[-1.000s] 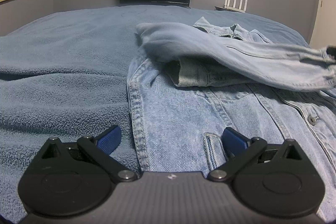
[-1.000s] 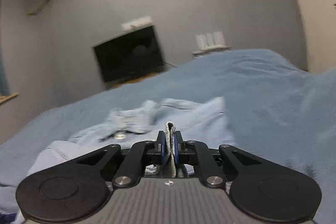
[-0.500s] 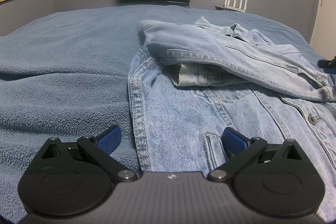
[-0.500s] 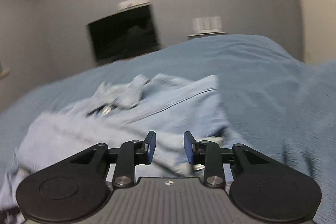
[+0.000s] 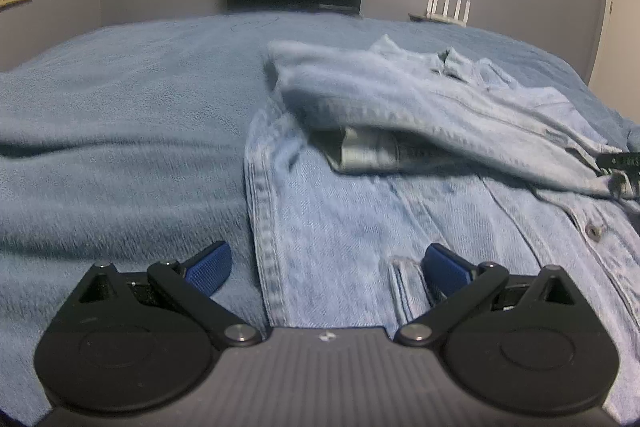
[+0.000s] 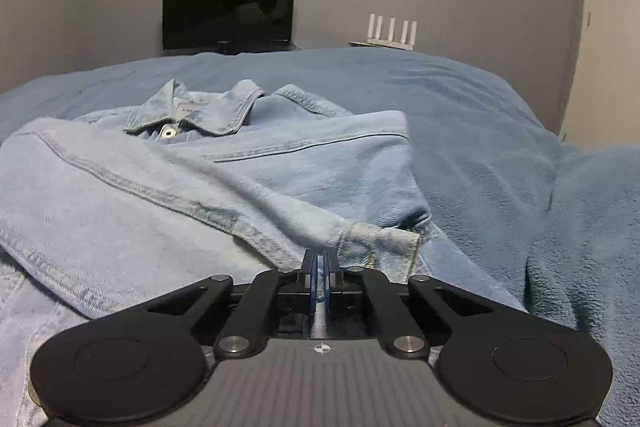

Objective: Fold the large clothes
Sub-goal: 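Release the sleeve cuff with the right tool and withdraw both tools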

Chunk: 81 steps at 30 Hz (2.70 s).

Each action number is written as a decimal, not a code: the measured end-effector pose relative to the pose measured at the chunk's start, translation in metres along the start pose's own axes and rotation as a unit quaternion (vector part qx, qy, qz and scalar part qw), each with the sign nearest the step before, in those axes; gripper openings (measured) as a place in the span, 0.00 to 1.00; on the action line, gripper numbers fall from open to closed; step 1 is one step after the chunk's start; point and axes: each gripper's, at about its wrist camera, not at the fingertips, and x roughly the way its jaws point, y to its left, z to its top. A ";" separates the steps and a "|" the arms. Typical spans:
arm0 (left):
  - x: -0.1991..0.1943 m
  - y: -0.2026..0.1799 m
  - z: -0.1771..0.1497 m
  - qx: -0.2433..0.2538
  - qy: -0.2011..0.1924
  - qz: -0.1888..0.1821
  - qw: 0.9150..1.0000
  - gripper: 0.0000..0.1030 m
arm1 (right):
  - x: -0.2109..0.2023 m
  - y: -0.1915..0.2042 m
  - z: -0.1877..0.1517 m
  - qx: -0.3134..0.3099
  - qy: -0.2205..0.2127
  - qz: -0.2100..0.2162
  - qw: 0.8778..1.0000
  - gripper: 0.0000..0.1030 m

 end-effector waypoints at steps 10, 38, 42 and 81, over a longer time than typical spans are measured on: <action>0.050 0.020 0.043 0.037 -0.010 0.106 0.994 1.00 | -0.004 0.002 -0.006 0.009 -0.005 0.010 1.000 0.38; 0.037 0.043 0.059 -0.009 -0.087 0.100 0.991 1.00 | -0.013 -0.007 0.004 0.057 -0.060 0.027 0.996 0.50; 0.013 0.032 0.070 -0.027 -0.182 0.052 0.982 1.00 | 0.001 -0.012 0.001 0.071 -0.029 0.025 0.997 0.50; -0.135 0.010 -0.030 -0.104 0.072 -0.046 0.991 1.00 | -0.198 -0.091 -0.037 0.105 -0.024 0.044 0.993 0.84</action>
